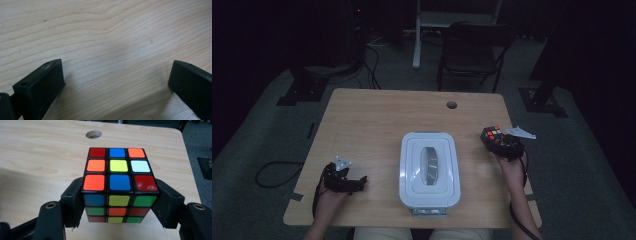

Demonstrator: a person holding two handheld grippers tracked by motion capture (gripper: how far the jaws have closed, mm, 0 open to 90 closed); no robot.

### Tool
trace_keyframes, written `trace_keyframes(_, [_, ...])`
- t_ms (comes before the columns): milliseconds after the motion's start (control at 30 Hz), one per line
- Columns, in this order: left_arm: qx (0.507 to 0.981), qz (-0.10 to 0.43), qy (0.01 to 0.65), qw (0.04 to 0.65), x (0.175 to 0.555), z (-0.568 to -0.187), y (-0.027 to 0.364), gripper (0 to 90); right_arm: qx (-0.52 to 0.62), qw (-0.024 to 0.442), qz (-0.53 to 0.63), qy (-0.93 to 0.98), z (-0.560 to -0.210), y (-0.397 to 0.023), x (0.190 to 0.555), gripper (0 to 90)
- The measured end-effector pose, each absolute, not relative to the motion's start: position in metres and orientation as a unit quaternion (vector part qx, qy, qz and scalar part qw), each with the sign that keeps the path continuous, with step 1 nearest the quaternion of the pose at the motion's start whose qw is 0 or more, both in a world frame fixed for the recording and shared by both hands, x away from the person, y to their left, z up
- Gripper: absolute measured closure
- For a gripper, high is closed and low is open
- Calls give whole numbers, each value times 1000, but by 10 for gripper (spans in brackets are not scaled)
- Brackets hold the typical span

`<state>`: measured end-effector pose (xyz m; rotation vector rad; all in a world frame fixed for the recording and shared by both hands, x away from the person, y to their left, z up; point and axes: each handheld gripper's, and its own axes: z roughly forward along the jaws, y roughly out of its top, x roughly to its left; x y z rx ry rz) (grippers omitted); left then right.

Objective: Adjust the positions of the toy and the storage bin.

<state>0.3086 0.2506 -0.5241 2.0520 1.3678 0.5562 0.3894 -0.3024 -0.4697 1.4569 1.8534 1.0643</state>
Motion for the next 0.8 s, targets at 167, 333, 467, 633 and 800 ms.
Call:
trace_keyframes(167, [774,210,516,302,309,-524,251,10,533,272,397,696,-470,-308,362,341])
trace_keyframes(333, [774,210,516,302,309,-524,251,10,531,281,393,696,-473,-313,336,341])
trace_keyframes(467, [774,210,516,302,309,-524,251,10,530,284,386,700,-477,-318,316,341])
trace_keyframes(633, [774,210,516,301,309,-524,251,10,537,276,380,701,-483,-326,295,341])
trace_keyframes(800, [774,210,516,301,309,-524,251,10,545,278,373,698,-488,-332,281,340])
